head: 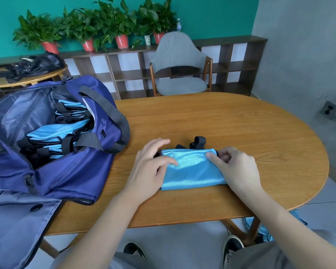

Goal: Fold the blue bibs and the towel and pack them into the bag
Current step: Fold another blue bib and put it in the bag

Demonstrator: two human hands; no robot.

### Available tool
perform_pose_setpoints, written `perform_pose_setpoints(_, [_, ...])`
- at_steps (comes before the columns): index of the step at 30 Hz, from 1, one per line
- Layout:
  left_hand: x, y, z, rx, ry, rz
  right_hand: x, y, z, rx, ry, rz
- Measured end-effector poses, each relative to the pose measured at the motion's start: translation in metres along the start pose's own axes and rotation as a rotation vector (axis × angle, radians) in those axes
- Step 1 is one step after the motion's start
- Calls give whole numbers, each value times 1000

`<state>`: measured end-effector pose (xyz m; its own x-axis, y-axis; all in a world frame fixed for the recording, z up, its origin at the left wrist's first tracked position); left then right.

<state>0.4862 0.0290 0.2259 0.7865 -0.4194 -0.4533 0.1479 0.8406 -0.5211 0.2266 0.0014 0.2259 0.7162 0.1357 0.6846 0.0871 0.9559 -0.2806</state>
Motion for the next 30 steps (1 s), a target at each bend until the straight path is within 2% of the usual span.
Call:
perform_pose_setpoints(4, [-2, 2, -5, 76, -1, 33, 0, 2, -1, -44, -5, 35])
perform_pose_setpoints(9, [-7, 1, -3, -60, -112, 68, 3, 10, -1, -143, 13, 132])
perform_pose_setpoints(12, [-12, 3, 2, -174, -117, -10, 8, 13, -2, -101, 80, 176])
perform_pose_setpoints(16, [-15, 5, 3, -197, -65, -85, 12, 15, -6, -31, 199, 238])
perform_pose_setpoints(21, [-17, 2, 6, -386, -78, -112, 13, 13, -8, 108, 265, 237])
perform_pose_setpoints(24, [-11, 1, 2, -281, -11, -101, 15, 10, -11, 222, 252, 214])
perform_pose_setpoints(27, [-8, 2, -3, -151, -7, -104, 24, 10, -17, 243, 220, 184])
perform_pose_setpoints(30, [-9, 3, -3, -108, -34, -81, 31, 10, -21, 245, 201, 122])
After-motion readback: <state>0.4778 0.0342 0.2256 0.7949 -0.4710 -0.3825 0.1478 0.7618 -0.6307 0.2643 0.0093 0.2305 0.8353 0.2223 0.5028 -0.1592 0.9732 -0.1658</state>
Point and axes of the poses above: each hand's wrist, its own y-axis away from the middle knuckle, its own z-axis out of the back of the hand, x = y × z, the point moved 1 cm from there along -y, towards the middle knuckle, and after that the axes turned 5 degrees about z, right-handed, at the moved point
